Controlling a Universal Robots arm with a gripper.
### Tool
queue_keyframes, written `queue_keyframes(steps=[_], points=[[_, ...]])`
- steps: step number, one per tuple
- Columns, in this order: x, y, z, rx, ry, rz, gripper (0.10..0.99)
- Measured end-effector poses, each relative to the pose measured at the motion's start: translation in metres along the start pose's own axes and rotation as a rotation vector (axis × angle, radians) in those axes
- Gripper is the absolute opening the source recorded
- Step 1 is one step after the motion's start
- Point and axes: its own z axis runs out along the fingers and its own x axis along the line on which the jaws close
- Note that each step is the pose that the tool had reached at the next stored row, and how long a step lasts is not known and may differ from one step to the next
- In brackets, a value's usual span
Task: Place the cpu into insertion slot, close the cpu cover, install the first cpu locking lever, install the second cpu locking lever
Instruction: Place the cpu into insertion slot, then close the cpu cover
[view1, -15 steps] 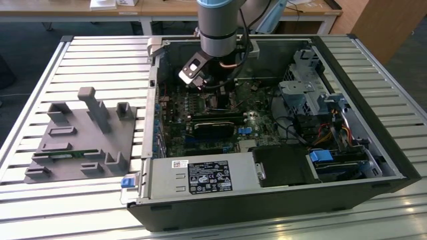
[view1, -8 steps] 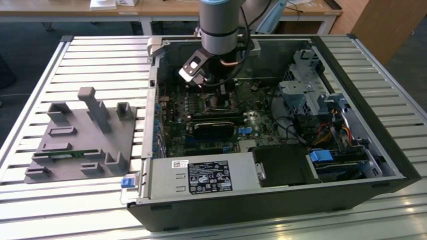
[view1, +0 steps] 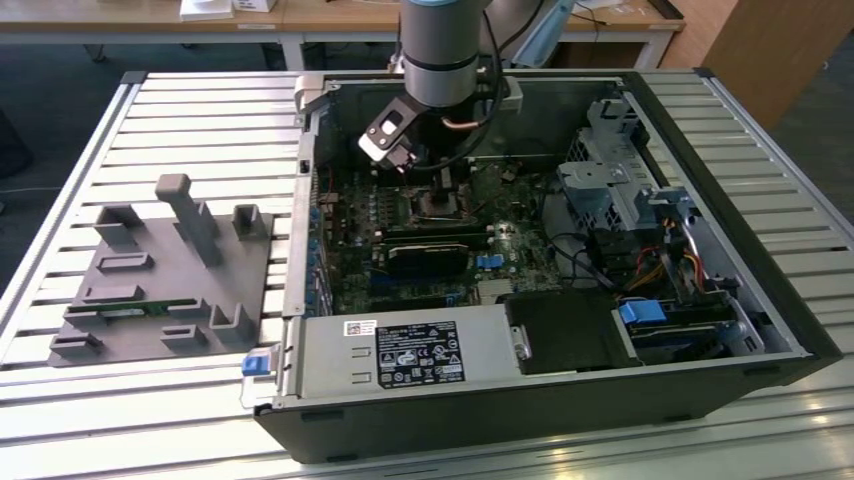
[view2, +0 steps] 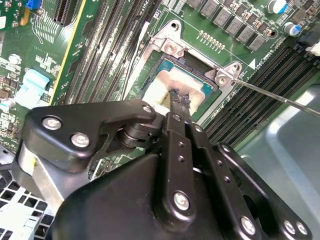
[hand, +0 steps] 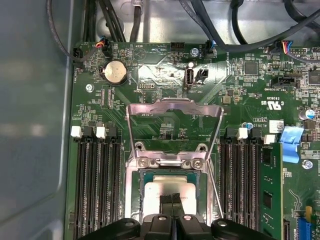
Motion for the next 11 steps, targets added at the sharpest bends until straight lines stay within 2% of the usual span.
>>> queue_keyframes(steps=[11], points=[[0.0000,0.0003,-0.0019,0.002,-0.0001,0.000,0.106]])
